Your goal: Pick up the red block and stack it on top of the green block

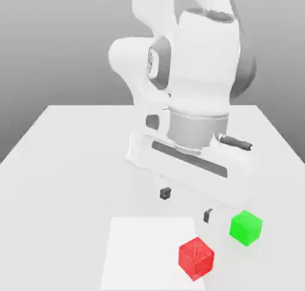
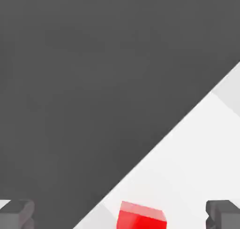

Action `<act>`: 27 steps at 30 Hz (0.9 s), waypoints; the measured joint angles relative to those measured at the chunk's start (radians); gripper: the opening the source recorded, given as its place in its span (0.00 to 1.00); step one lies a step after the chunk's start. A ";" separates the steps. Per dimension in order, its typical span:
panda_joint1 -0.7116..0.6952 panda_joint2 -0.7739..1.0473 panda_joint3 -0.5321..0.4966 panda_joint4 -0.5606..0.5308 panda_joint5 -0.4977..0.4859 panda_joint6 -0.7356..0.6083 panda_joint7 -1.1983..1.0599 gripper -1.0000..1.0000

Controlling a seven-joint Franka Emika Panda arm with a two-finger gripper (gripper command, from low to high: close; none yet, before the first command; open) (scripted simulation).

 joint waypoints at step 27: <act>0.222 -0.029 0.075 -0.121 0.179 0.021 0.378 0.00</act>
